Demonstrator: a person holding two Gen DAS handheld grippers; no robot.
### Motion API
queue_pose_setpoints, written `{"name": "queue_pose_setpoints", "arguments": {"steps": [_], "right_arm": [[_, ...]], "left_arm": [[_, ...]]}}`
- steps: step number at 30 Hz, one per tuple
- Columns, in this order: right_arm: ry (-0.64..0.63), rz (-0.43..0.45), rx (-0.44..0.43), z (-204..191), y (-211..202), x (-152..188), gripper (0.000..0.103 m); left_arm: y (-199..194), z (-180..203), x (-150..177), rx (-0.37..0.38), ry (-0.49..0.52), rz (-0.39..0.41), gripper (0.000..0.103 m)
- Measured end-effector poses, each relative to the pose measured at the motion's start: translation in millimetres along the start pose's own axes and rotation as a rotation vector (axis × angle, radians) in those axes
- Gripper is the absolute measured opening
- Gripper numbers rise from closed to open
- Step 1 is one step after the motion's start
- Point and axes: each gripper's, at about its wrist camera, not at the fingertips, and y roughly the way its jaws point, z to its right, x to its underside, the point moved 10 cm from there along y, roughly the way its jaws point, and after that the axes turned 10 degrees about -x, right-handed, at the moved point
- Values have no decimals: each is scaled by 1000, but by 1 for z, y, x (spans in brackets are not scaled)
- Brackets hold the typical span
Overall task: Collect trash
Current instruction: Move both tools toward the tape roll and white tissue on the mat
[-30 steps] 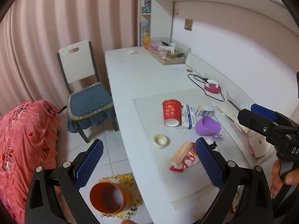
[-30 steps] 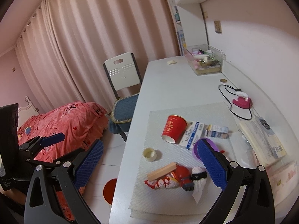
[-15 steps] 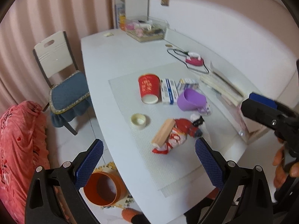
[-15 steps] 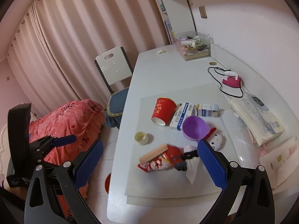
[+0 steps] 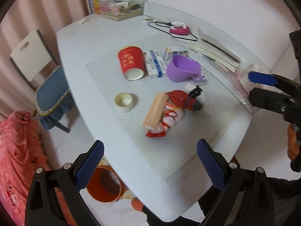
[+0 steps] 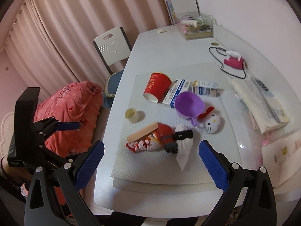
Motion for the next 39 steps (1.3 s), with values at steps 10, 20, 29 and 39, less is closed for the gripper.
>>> {"name": "queue_pose_setpoints", "arguments": {"steps": [10,20,29,39], "right_arm": [[-158,-113,-74,5,20,18,98],[-201,-197,-112,16,49,25,62],[-208,-226,-133,20,71,17,53],[-164,-197,-98,46,78,-10,41]], "left_arm": [[14,32,-6,167,231,25,97],[42,34,-12,239,353,4,97],[66,1,-28,219,364,-8,77],[104,-16,-44,233,419,-26,63]]}}
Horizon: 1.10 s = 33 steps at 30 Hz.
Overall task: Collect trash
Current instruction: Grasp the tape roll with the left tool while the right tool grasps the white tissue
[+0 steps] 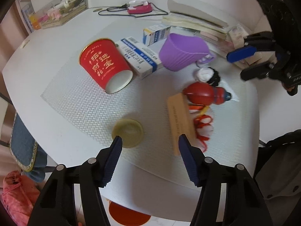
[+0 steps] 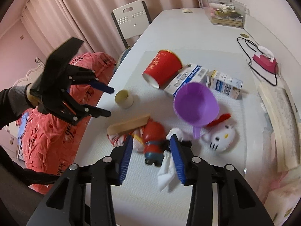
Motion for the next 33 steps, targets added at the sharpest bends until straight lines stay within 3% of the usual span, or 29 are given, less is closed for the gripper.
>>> {"name": "queue_pose_setpoints", "arguments": {"steps": [2,5,14,20,29,33], "right_arm": [[-18,4,4,1,2,-9,41],[-40,11,15,4,1,-19,41],[97,-3,49,40,-4,6,40],[100,-47,40,39,12,31,36],[183,-62,-31,49,38,36,37],[184,-62,-50,50,41,33,36]], "left_arm": [[6,-2,-2,20,1,0,63],[14,-5,-6,29,9,-12,47],[36,-4,-14,64,41,-24,47],[43,-4,-16,63,67,-30,25],[44,3,-21,87,73,-5,25],[46,2,-22,102,37,-11,18]]}}
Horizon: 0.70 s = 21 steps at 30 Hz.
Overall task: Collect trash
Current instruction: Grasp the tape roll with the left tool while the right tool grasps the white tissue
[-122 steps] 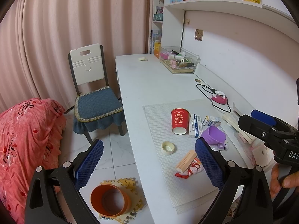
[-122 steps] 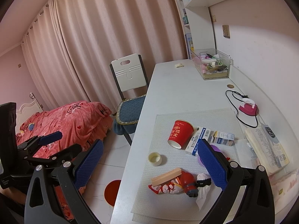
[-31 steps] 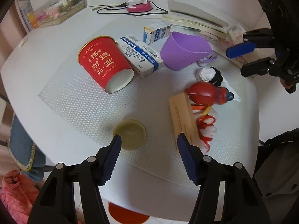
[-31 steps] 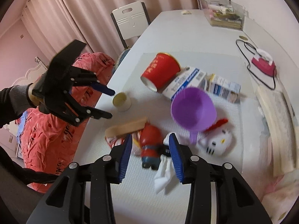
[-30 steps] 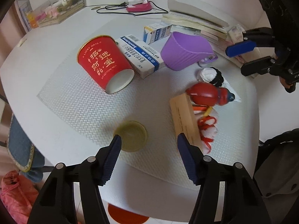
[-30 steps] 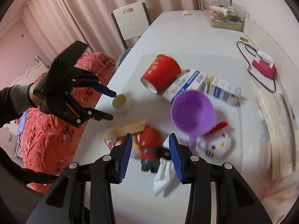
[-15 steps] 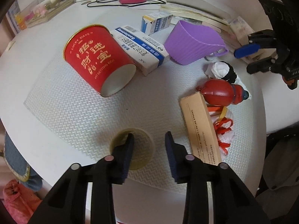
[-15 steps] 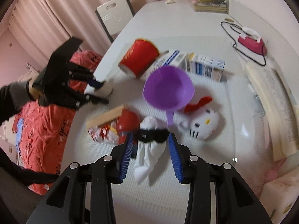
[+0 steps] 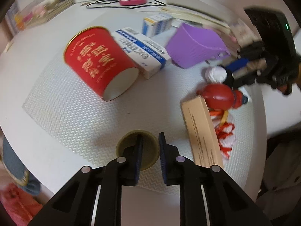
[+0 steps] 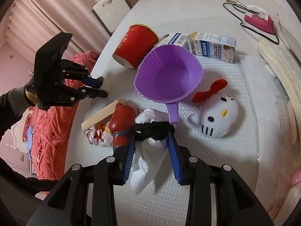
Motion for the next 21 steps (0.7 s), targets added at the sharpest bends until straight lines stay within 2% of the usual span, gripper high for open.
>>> {"name": "queue_pose_setpoints", "arguments": {"steps": [5,10,21], "right_arm": [[-2,0,-14,1,3,2,36],[-51,12,8,-3,-3,3,29],[-103,57,20,-19,-47,-1,29]], "left_arm": [[0,-3,1,24,-68,14,16],[-1,5,-5,-4,-68,10,11],[-33,21,-5,-58,-34,19,9]]}}
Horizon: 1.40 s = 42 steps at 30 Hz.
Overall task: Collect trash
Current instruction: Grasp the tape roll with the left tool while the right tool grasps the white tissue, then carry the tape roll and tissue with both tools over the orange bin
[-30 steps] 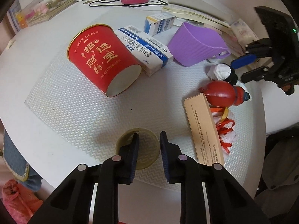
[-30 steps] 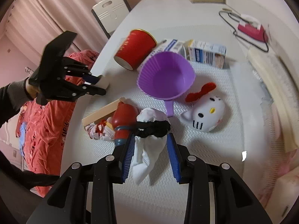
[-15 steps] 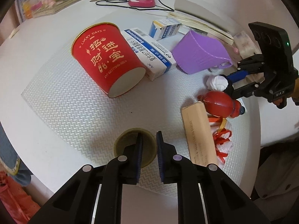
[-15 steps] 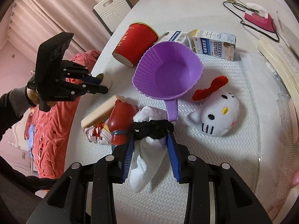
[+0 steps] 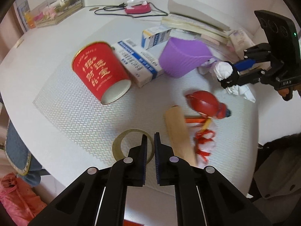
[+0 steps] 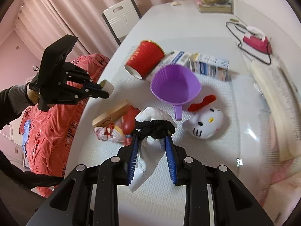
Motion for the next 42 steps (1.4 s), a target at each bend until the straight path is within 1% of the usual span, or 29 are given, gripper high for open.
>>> {"name": "queue_pose_setpoints", "arguments": {"steps": [6,13,19,21,27,31,38,42], "right_arm": [[-50,2,-18,-24,-21,-4,29],[-152,-16,-64,-68,-36,-6,29],[-246,-26,-125,-112,-35,-8,29],[-271,-30,-153,-126,-31,-11,29],[-380,-59,-242,-176,-6,-23,29],[-453,-98,-294,-216,14,-27,29],[-587,-207,-389,-288,65,-25,29],[-672,-276,-432,-327,99,-21,29]], "left_arm": [[-40,5,18,-15,18,11,9],[-82,23,37,-38,30,32,9],[-111,28,55,-80,-10,56,9],[-120,27,66,-100,-29,54,9],[-144,16,106,-160,-131,54,9],[-157,7,137,-191,-210,44,9],[-170,-8,197,-236,-356,19,9],[-171,-19,231,-245,-440,0,9]]}}
